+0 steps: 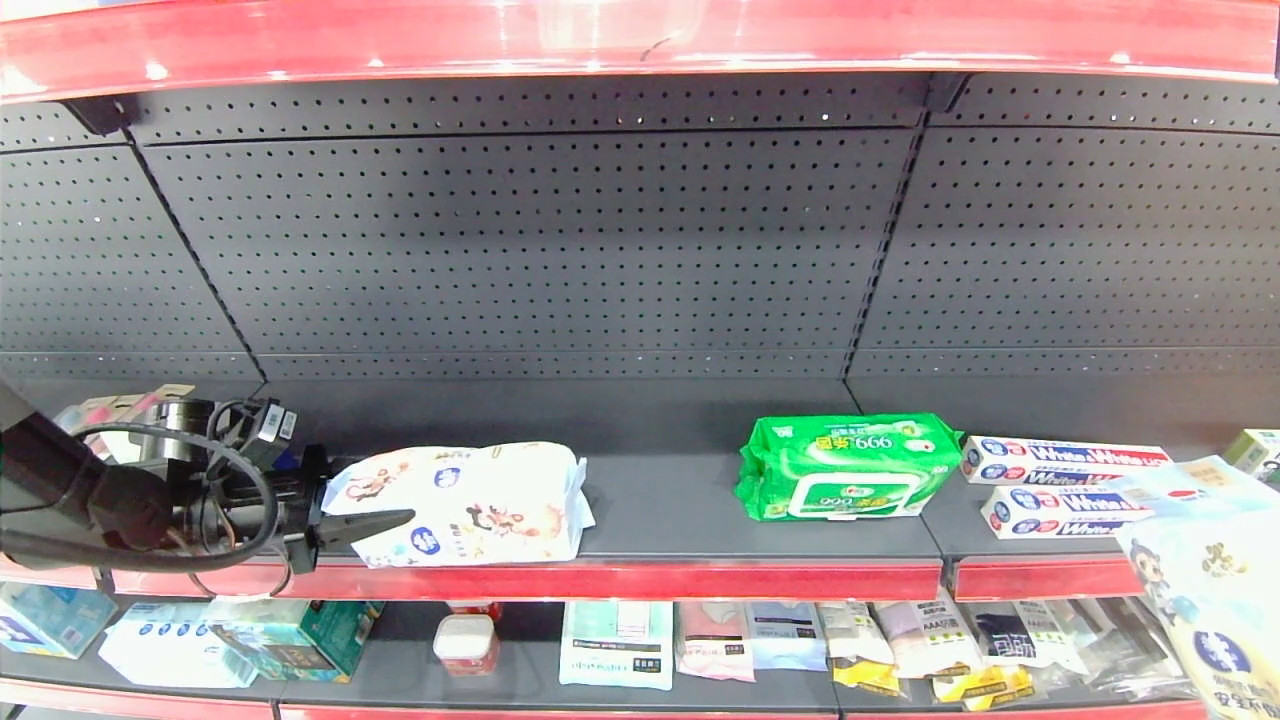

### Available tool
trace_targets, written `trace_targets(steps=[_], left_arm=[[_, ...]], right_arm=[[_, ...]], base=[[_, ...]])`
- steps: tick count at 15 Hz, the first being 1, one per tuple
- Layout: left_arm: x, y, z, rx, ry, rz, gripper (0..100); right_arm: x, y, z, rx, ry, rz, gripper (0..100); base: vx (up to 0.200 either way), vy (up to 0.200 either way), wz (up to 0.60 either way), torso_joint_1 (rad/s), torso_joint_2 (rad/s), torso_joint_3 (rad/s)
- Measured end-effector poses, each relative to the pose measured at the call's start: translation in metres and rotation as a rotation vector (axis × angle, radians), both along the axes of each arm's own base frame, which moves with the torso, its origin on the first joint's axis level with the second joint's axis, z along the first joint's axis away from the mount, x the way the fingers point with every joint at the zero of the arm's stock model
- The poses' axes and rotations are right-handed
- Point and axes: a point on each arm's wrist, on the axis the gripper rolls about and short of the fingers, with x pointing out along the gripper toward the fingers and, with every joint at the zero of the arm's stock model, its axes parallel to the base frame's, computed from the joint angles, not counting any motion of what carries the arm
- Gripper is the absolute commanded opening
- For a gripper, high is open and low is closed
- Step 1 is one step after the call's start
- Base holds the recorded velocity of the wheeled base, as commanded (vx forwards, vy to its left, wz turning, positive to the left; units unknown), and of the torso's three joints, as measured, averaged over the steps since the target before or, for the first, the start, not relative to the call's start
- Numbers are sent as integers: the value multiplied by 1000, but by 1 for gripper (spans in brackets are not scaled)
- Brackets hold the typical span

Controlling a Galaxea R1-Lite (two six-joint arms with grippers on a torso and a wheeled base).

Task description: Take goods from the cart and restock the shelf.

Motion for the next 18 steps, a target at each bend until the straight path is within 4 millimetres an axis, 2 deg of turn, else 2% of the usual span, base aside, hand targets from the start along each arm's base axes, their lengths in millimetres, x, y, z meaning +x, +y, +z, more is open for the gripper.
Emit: trace_targets(steps=[4, 5, 13, 18], left_arm=[[0, 0, -1, -1, 3, 0, 0], [0, 0, -2, 0, 2, 0, 100], [1, 0, -4, -4, 19, 2, 100], [6, 4, 3, -4, 3, 13, 100]], right_arm=[[0, 0, 0, 0, 1, 0, 0], [0, 0, 0, 0, 1, 0, 0], [0, 0, -1, 0, 6, 0, 0], [1, 0, -1, 0, 8, 0, 0]], base=[[0, 0, 0, 0, 0, 0], [0, 0, 0, 0, 0, 0], [0, 0, 0, 0, 0, 0], [0, 0, 0, 0, 0, 0]])
